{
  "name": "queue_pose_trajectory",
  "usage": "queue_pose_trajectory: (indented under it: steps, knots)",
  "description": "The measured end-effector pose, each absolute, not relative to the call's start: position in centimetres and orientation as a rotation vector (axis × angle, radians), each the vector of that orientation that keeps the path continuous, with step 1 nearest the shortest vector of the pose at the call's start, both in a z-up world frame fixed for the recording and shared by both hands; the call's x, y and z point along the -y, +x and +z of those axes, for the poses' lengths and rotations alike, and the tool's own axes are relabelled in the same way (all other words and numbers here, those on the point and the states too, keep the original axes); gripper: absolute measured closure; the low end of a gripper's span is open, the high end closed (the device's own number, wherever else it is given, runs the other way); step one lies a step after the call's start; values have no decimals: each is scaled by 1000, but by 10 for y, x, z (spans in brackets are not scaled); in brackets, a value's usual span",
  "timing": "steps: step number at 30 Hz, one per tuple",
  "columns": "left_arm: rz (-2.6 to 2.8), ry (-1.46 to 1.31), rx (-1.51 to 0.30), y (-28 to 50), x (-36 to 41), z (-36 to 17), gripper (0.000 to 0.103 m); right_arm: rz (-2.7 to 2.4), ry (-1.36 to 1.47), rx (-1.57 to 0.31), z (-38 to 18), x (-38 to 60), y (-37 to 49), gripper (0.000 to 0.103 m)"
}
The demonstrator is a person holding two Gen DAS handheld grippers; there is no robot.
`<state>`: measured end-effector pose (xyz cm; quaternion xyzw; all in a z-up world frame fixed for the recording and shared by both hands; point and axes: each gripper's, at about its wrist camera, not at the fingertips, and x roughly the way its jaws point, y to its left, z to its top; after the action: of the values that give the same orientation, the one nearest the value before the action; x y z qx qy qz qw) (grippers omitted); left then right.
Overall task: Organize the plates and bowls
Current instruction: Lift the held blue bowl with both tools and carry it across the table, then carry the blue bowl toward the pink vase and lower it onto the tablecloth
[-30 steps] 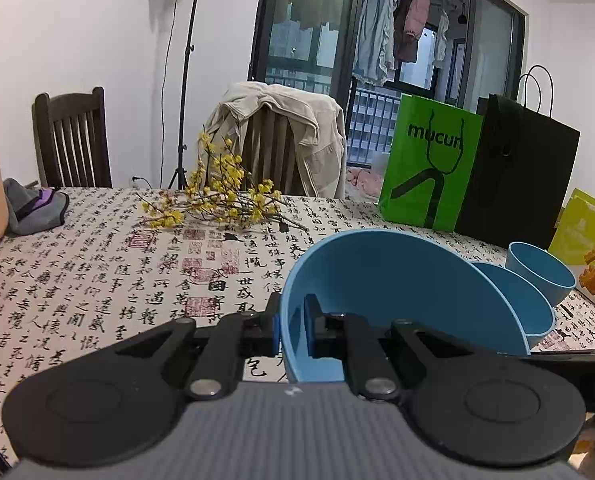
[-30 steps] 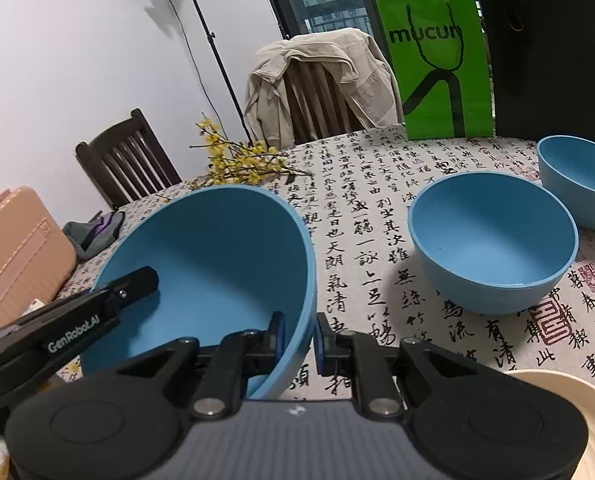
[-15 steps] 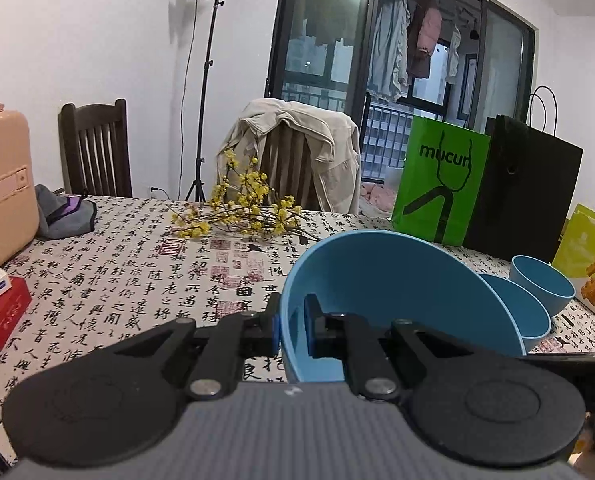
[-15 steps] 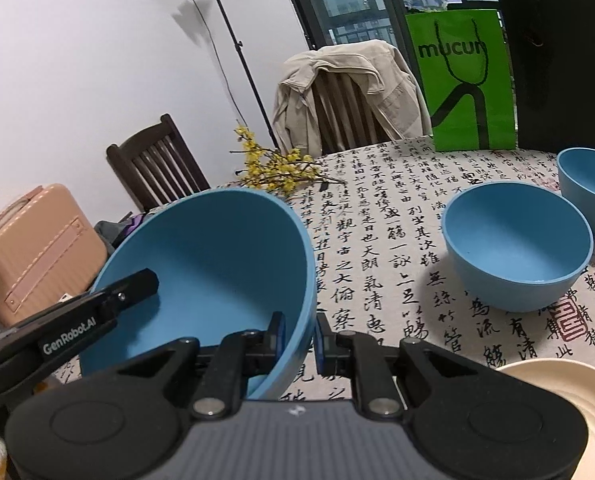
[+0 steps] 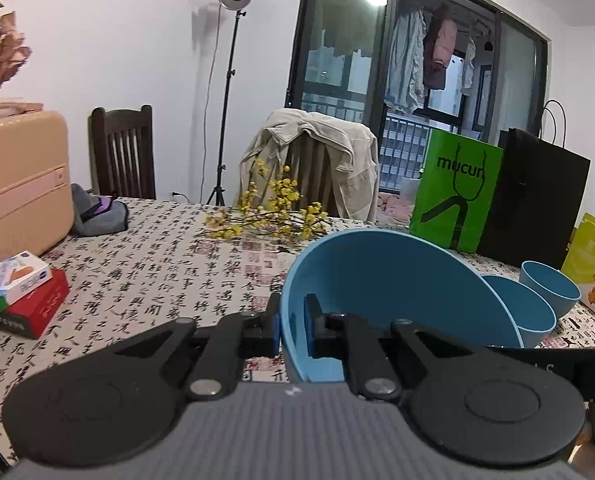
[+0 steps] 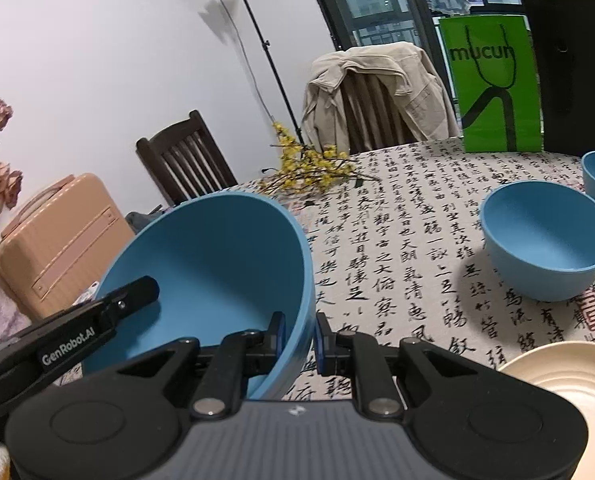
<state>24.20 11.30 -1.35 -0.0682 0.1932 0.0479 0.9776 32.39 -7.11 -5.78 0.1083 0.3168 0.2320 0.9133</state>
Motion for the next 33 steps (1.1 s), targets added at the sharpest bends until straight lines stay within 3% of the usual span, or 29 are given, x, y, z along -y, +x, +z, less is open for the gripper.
queue_pose_trajectory:
  steps: [33]
  knots:
    - [278,-225,-376,168,-186,-34,91,657,130,-769,-79,-17,289,89]
